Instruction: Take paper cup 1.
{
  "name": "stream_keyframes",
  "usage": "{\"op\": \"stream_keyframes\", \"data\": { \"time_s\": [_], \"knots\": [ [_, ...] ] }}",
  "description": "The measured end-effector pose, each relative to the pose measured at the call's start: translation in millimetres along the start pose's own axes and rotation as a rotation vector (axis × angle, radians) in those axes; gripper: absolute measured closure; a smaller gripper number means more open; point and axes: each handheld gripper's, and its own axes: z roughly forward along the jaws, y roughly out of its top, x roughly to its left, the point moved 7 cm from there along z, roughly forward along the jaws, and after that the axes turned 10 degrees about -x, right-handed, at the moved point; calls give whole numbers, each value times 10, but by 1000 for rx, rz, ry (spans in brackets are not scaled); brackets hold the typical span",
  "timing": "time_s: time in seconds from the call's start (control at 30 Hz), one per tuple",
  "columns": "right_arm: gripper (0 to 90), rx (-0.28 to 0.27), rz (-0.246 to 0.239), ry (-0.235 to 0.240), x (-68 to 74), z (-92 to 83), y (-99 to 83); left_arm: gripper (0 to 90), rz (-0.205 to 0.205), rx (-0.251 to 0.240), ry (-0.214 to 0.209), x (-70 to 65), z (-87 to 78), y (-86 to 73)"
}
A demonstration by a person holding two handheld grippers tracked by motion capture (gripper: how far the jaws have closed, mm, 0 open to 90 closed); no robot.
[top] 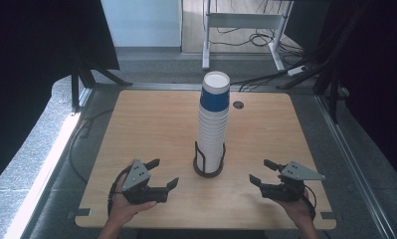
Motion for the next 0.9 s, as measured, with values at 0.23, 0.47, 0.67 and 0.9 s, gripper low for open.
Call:
{"op": "stream_keyframes", "data": {
  "time_s": [0.23,0.47,0.67,0.9],
  "knots": [
    [240,-21,54,-5,8,-45,86,150,9,4,2,-14,8,-5],
    [245,-13,51,-7,-12,-38,72,149,19,10,5,-33,36,-22],
    [251,-7,42,-3,-17,-27,57,149,22,12,6,-21,16,-13],
    [249,-10,45,17,19,-11,57,148,37,2,-1,-59,50,41]
  ]
}}
